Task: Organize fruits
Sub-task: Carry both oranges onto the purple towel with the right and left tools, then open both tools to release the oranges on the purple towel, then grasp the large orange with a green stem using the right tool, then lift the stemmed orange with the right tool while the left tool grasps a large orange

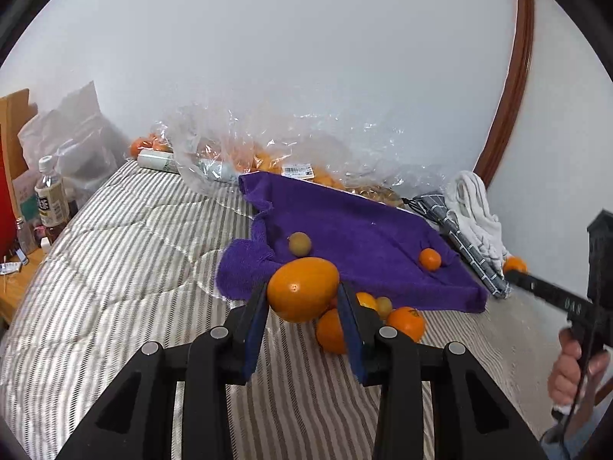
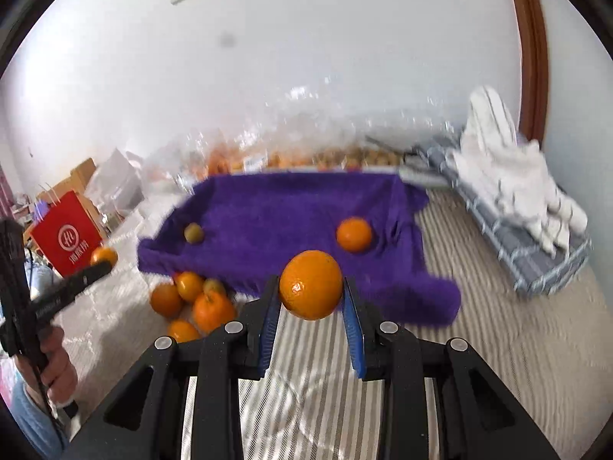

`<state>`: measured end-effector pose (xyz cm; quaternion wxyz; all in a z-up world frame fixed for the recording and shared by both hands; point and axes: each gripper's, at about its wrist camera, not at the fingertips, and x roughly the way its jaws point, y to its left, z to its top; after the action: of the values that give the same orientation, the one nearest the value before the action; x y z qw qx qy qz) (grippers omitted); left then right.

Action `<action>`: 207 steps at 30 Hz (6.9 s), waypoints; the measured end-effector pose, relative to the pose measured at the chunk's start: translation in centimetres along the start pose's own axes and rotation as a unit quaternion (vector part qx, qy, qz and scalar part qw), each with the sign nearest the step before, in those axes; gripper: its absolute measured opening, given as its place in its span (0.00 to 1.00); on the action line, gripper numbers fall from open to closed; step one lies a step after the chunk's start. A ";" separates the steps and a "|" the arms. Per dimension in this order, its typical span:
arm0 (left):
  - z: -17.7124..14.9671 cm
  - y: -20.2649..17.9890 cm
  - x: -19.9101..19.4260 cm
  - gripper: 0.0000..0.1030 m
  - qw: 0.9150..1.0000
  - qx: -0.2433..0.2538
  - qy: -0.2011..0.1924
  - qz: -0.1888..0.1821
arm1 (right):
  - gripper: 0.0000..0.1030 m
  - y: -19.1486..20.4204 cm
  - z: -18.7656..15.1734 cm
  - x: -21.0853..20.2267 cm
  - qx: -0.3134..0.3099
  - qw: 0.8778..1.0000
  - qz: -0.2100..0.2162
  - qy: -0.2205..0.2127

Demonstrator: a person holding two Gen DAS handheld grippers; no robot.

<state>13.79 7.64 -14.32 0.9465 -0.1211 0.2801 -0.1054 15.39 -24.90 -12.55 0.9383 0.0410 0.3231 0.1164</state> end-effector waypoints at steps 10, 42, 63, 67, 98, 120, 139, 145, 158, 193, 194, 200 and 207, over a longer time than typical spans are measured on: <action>3.5 -1.5 -1.1 0.34 0.999 0.029 -0.003 0.031 | 0.31 -0.9 4.4 2.4 0.008 1.000 0.009 -0.025; 3.2 -5.2 14.8 0.34 0.992 0.032 0.119 0.035 | 0.31 -3.4 1.2 12.4 0.020 0.994 -0.047 0.099; 3.5 -5.3 13.4 0.41 0.995 0.019 0.099 0.002 | 0.60 -1.9 1.4 11.3 -0.015 0.998 -0.045 0.051; 3.7 -5.5 12.4 0.41 0.996 0.026 0.082 0.003 | 0.61 -1.3 1.5 10.9 -0.028 0.997 -0.053 0.040; -2.6 1.6 4.4 0.43 0.988 0.015 0.131 0.084 | 0.56 8.3 -2.6 9.0 -0.042 0.990 0.064 0.114; -2.8 1.2 4.8 0.49 0.985 0.037 0.144 0.093 | 0.40 7.6 -2.6 9.2 -0.027 0.994 0.031 0.104; -2.8 0.5 5.3 0.57 0.981 0.059 0.152 0.102 | 0.40 -1.1 -5.0 6.0 0.007 0.996 -0.044 0.078; -2.8 0.3 5.3 0.58 0.981 0.058 0.152 0.104 | 0.41 -1.4 -5.2 7.0 0.015 0.994 -0.042 0.102; -3.6 -3.5 4.8 0.58 0.971 0.118 0.195 0.074 | 0.40 -1.6 -5.2 6.9 0.021 0.994 -0.040 0.100; -1.0 -5.2 7.7 0.38 0.986 0.096 0.131 -0.023 | 0.41 -2.6 -5.3 6.8 0.052 0.994 -0.012 0.093; -0.9 -5.1 7.4 0.38 0.988 0.095 0.123 -0.026 | 0.41 -2.6 -5.3 6.8 0.051 0.994 -0.012 0.093; -0.5 -4.2 6.7 0.38 0.992 0.071 0.100 -0.024 | 0.41 -2.5 -5.3 6.9 0.049 0.994 -0.015 0.094; -0.5 -3.4 6.2 0.38 0.995 0.053 0.086 -0.016 | 0.40 -2.5 -5.4 6.8 0.050 0.995 -0.012 0.090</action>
<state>18.15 2.66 -16.82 0.9221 -0.0659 0.3526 -0.1451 17.79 -25.64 -21.26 0.9033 0.0737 0.4124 0.0920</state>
